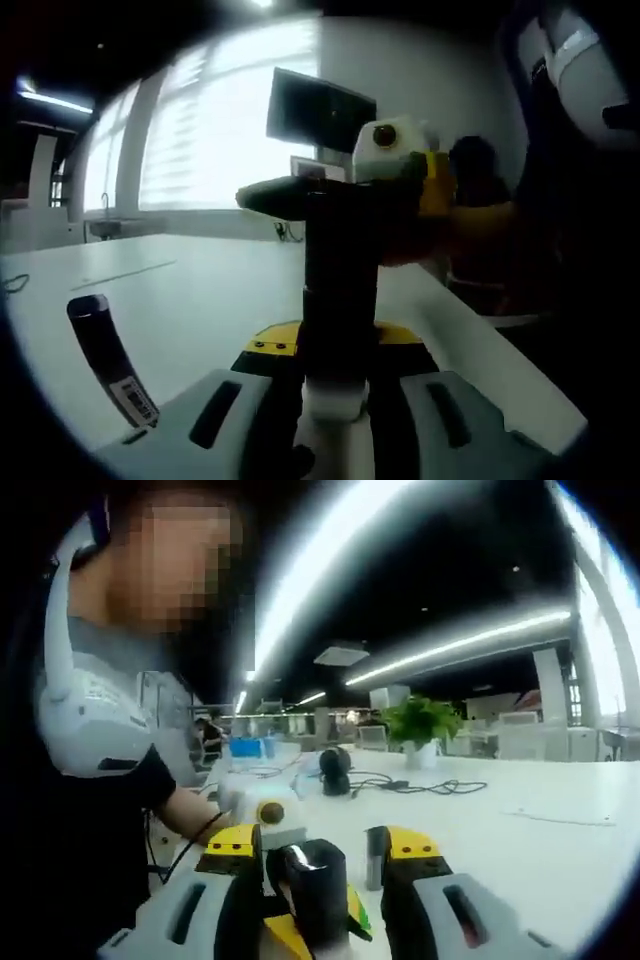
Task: Pick up cosmetic bottle twist off cap place on table pick up cap screw tight cap place on table
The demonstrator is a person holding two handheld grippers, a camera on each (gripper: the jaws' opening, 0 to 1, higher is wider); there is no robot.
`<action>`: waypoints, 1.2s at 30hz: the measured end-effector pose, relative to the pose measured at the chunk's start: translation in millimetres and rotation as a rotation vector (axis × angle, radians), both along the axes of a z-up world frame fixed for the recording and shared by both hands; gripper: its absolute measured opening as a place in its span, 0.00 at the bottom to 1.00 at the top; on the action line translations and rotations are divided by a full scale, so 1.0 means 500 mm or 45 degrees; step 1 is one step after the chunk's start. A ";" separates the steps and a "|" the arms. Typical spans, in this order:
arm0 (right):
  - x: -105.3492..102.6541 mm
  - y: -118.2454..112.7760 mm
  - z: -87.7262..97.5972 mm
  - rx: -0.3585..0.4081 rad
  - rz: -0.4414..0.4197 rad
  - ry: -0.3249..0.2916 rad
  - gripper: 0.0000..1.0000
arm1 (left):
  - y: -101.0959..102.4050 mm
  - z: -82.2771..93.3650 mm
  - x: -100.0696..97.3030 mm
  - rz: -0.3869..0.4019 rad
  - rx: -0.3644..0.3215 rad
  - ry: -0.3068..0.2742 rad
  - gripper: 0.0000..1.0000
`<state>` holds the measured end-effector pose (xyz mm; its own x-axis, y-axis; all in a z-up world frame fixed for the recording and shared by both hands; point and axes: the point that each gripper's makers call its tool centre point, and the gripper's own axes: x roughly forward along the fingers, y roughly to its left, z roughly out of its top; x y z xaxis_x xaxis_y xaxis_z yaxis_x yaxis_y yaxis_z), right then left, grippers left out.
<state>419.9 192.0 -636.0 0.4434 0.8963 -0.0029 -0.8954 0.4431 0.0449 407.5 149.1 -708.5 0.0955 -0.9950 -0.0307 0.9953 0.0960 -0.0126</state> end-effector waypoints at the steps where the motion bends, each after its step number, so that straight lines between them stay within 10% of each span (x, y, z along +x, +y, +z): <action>1: -0.001 -0.001 0.000 0.003 0.025 0.003 0.41 | 0.001 0.000 0.000 -0.001 -0.001 0.000 0.14; 19: -0.028 0.031 -0.030 -0.037 0.402 0.066 0.27 | 0.002 -0.002 -0.023 -0.095 0.000 0.019 0.14; 36: -0.022 0.035 -0.032 -0.043 0.340 -0.015 0.17 | 0.001 -0.001 -0.019 -0.080 0.002 0.020 0.14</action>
